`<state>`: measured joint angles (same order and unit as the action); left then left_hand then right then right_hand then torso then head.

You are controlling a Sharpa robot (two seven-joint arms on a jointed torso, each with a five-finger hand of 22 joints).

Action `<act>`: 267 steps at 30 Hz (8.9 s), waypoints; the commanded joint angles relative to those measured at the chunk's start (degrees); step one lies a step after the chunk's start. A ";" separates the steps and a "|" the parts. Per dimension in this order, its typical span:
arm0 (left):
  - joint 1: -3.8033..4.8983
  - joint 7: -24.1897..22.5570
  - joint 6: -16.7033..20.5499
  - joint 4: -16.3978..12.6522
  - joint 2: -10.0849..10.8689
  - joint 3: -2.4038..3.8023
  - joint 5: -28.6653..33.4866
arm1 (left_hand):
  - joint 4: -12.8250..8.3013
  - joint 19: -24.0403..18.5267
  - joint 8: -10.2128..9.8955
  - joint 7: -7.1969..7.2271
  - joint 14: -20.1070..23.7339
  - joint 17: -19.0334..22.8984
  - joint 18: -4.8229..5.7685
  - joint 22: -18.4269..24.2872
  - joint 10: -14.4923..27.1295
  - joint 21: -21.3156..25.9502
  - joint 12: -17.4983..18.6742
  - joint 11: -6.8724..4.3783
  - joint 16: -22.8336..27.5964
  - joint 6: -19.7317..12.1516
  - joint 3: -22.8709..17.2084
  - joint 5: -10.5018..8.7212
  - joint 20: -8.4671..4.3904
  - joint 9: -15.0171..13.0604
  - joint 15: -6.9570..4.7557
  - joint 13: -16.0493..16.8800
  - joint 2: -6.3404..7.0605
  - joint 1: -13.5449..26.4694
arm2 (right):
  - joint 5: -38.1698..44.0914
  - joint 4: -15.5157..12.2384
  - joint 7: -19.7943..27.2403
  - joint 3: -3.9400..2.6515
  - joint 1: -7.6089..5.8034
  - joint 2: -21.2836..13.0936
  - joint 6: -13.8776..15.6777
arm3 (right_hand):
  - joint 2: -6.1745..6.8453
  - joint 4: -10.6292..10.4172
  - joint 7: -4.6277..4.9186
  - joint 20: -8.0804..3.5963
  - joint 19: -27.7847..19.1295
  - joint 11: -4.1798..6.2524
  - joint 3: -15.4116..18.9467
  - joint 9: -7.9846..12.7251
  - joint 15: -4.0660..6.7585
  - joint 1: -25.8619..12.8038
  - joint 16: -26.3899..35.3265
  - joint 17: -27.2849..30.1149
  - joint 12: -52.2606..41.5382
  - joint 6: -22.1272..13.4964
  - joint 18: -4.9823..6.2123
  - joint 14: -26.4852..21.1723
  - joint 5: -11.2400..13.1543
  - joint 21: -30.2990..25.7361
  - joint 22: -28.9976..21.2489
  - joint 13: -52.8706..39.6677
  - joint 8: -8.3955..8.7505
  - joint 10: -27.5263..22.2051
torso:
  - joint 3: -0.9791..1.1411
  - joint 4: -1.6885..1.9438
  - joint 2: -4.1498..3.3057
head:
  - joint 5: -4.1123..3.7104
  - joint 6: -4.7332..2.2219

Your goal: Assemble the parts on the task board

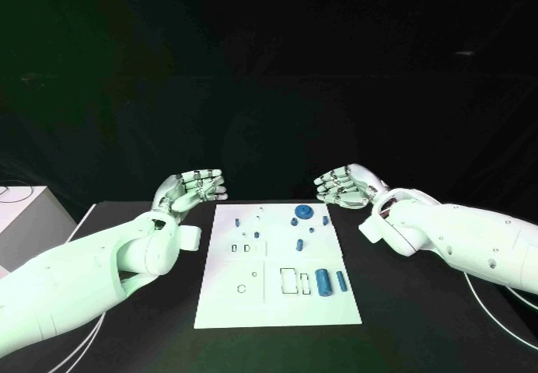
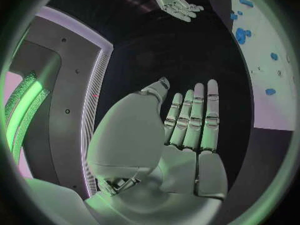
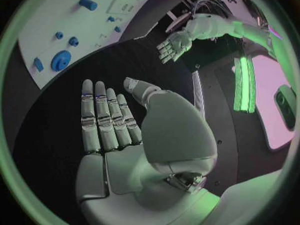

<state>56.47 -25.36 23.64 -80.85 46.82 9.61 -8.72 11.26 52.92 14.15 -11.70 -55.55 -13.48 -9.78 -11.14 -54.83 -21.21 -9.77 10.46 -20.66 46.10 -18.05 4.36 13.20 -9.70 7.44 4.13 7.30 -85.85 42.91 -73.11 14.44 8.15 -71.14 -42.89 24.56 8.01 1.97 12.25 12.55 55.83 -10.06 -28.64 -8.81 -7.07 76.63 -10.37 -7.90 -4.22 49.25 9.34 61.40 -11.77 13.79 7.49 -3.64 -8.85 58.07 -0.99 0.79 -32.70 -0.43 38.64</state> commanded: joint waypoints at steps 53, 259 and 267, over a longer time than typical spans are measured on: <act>-0.04 3.77 -6.58 -18.38 9.06 3.75 -4.64 | -3.77 0.62 0.49 0.14 -4.53 -23.04 -0.77 -23.18 -9.87 -37.18 3.81 -2.83 -32.90 4.38 -10.35 -0.35 -4.32 -1.41 -4.03 0.44 4.17 4.57 | 58.24 1.82 -25.47 1.20 -5.99 7.04 -11.06 | 7.84 -1.91 -5.07 -6.68 28.54 5.39 -3.65 -6.96 7.14 -3.55 -63.85 -56.56 0.60 7.58 -6.83 24.29 -1.48 69.01 71.14 -0.64 -0.90 8.92 | -1.63 3.60 -8.65 | -3.22 -2.08; -0.43 4.61 -8.77 -17.29 9.72 4.55 -3.18 | -3.85 -0.16 0.38 -0.06 -3.83 -23.26 -0.77 -23.76 -9.31 -38.21 3.91 -2.61 -33.31 3.95 -11.01 -0.30 -4.09 -1.66 -3.80 0.56 4.02 4.93 | 30.84 4.56 -22.13 -1.01 -5.88 1.30 -5.59 | 5.90 -15.91 -2.92 -6.28 34.17 5.60 13.36 -10.99 6.82 4.68 -78.17 -78.11 -85.78 4.58 -9.34 27.82 -2.31 76.21 82.51 -86.36 4.31 31.93 | -1.65 3.68 -12.11 | -2.60 -3.96; -0.47 4.79 -8.82 -17.24 9.56 4.55 -3.34 | -3.88 -0.24 0.39 -0.07 -3.77 -23.25 -0.77 -23.78 -9.31 -38.24 3.89 -2.61 -33.29 3.95 -11.05 -0.30 -4.08 -1.68 -3.79 0.58 4.02 4.92 | 30.92 6.28 -22.84 -1.01 -5.85 3.33 -6.05 | 5.61 -16.23 -2.79 -6.11 34.17 5.44 14.07 -11.08 6.65 4.75 -78.42 -78.68 -85.78 4.73 -9.34 27.92 -2.55 76.21 82.51 -86.36 4.21 31.93 | -1.75 3.70 -12.14 | -2.50 -3.72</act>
<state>56.01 -20.10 16.01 -98.00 56.53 14.12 -12.16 7.43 52.92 14.50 -11.78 -59.78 -36.72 -9.71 -34.83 -64.31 -59.09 -6.14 7.79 -53.91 50.39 -28.71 4.22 9.11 -11.33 3.52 4.63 11.41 -81.33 73.96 -67.12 -7.99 7.16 -77.00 -39.85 20.47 14.18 -14.24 9.13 5.97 84.00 -4.11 -14.79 -19.80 -0.09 81.58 -88.57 -74.97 -89.89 53.93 0.37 83.91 -13.98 89.80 74.94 -74.95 -4.84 84.02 -2.70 4.53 -44.81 -3.11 34.89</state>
